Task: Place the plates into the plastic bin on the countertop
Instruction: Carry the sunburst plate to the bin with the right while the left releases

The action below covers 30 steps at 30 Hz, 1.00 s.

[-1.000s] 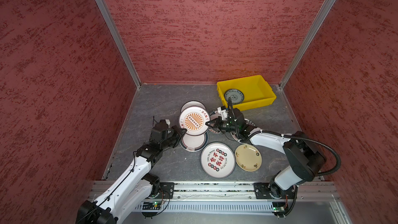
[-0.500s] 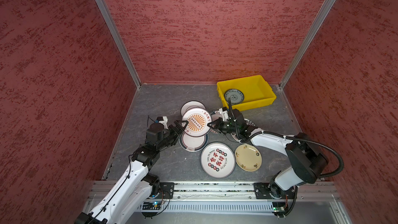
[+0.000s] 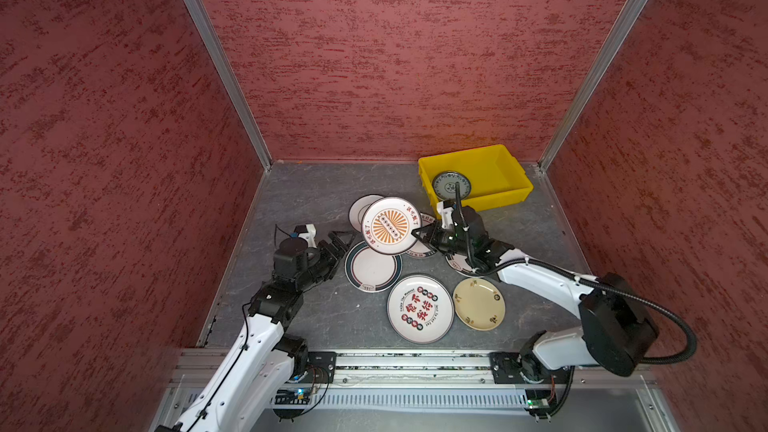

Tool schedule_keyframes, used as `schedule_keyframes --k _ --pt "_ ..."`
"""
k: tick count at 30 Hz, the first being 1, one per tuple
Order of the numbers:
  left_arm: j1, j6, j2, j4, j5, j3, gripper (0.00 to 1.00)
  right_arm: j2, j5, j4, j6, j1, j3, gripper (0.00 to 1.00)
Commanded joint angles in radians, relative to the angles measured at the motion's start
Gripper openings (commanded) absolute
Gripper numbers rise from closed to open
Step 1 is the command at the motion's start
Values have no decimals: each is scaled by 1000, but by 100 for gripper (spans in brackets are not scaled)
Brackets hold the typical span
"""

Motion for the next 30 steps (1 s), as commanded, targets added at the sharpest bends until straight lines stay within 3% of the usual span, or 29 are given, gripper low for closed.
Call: schedule_keyframes --k 1,13,17,30 --pt "8 26 -6 10 12 -7 99 -50 39 -21 -27 -32 2 0" --pt "6 0 55 105 20 -13 99 -175 37 -201 -126 -225 40 0" --pt "-6 5 103 150 35 -10 99 -189 86 -276 -207 -286 89 0" --pt "-73 15 146 163 8 25 99 -5 36 -273 -248 -489 251 0"
